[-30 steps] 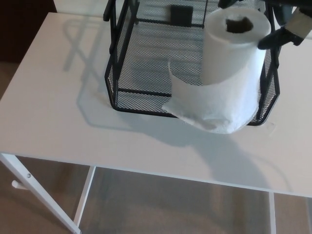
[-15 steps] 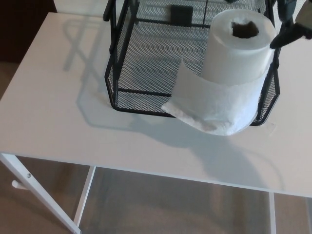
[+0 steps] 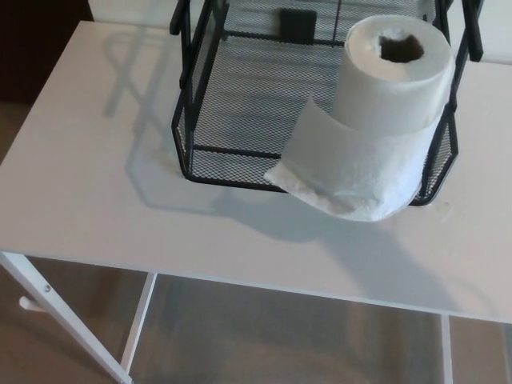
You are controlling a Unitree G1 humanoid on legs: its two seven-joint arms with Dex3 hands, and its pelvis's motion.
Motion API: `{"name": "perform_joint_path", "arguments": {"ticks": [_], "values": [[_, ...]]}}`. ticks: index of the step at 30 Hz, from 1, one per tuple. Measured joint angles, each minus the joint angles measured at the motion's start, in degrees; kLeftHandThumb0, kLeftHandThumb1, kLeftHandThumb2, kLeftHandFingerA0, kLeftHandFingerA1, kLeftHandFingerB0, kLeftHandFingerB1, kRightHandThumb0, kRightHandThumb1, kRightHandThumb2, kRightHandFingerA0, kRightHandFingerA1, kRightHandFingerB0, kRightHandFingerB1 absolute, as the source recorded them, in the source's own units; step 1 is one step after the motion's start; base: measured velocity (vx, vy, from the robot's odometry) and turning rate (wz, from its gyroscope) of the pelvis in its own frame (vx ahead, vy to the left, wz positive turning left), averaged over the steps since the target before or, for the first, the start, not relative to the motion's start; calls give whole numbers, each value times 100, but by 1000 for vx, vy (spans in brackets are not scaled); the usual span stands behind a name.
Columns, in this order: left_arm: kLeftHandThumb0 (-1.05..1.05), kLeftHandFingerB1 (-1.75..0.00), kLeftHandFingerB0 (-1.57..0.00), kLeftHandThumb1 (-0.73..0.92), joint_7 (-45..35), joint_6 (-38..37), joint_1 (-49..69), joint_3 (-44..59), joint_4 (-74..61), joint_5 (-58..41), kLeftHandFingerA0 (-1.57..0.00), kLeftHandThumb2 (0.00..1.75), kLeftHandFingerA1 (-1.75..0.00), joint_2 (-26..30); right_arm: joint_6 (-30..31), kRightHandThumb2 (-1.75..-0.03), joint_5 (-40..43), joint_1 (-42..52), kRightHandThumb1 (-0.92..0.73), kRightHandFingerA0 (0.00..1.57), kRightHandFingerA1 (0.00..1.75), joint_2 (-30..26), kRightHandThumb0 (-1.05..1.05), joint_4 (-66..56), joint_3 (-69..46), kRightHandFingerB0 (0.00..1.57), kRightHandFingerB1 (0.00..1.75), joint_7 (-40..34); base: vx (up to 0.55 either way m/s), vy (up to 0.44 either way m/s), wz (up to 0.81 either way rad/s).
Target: The robot walks towards a desk on which a file tray is kept in the middle and a toilet paper roll is kept on its right. The robot uses its right hand to hook on finger in the gap of the roll and grabs it, lifts it and places it on the tray.
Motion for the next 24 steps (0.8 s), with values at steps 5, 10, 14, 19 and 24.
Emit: {"name": "perform_joint_path", "arguments": {"ticks": [5,10,14,19,24], "values": [[-81,-55,-16,73,0,0,-1,1,-4,0,-29,102,-68,-3,75,-85,124,544,-49,89,95,-205,-68,-7,-810,18,48,59,0,0,0],[-80,-53,-20,92,0,0,-1,-2,-6,0,-30,69,-72,-5,84,-90,146,1258,-52,86,94,-232,-74,-58,-1539,12,56,51,0,0,0],[-80,-52,-22,91,0,0,-1,-4,-7,0,-31,69,-71,-6,74,-87,152,2057,-49,60,81,-201,-68,-76,-2207,14,54,3,0,0,0],[-80,-50,-21,92,0,0,3,-4,-14,0,-30,68,-69,-7,64,-84,166,3001,-49,63,98,140,-62,-118,-3017,10,54,-169,0,0,0],[-79,-51,-21,92,0,0,4,-4,-14,0,-33,68,-72,-7,40,-93,233,3920,-55,15,64,744,-61,-107,-3812,2,49,-405,0,0,0]]}}
